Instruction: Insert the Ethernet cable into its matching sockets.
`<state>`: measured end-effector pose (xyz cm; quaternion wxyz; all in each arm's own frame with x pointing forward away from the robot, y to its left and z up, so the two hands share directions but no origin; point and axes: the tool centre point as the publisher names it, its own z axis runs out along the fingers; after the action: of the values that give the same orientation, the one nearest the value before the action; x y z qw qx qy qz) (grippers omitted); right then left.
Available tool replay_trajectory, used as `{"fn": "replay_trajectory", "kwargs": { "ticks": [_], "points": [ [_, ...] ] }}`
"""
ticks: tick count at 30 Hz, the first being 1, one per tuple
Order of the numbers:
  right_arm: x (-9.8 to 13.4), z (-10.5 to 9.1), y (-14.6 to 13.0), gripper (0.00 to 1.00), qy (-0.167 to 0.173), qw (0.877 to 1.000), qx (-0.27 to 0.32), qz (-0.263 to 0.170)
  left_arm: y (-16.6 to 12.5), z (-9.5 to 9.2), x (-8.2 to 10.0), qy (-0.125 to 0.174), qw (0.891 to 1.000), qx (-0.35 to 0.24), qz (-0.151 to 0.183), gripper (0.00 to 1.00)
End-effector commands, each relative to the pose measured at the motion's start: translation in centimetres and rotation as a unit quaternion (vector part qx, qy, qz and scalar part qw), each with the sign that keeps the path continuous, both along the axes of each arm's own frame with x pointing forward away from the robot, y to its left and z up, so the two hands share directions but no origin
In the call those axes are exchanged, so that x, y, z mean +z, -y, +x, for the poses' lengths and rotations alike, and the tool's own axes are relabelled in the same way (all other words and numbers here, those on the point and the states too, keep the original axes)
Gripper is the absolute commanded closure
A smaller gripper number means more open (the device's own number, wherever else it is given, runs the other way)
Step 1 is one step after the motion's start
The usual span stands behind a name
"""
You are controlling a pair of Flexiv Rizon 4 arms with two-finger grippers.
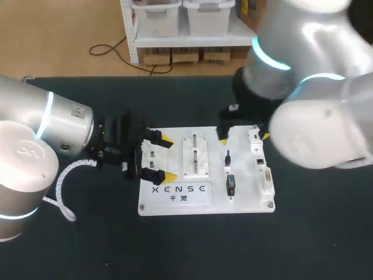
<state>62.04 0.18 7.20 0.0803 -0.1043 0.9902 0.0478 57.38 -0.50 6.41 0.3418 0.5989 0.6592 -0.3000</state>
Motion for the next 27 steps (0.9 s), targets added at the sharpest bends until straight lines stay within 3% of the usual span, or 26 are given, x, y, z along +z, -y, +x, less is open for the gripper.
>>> {"fn": "replay_trajectory", "kwargs": {
  "ticks": [1, 7, 24, 27],
  "points": [
    [-1.6, 0.6, -1.3, 0.0, 0.002, 0.998, -0.011, -0.064, -0.1, 0.0, -0.2, 0.002, 1.0, 0.0, -0.003, 0.0],
    [-3.1, 0.2, -1.2, 0.0, -0.013, 0.997, -0.023, -0.079, -0.1, 0.0, -0.2, 0.002, 1.0, 0.0, -0.003, 0.0],
    [-4.8, -0.7, -2.4, 0.0, -0.029, 0.997, -0.05, -0.059, -0.1, 0.0, -0.2, 0.002, 1.0, 0.0, -0.003, 0.0],
    [-4.9, -0.7, -2.4, 0.13, -0.03, 0.997, -0.053, -0.056, -0.1, 0.0, -0.2, 0.002, 1.0, 0.0, -0.003, 0.0]
  ]
}}
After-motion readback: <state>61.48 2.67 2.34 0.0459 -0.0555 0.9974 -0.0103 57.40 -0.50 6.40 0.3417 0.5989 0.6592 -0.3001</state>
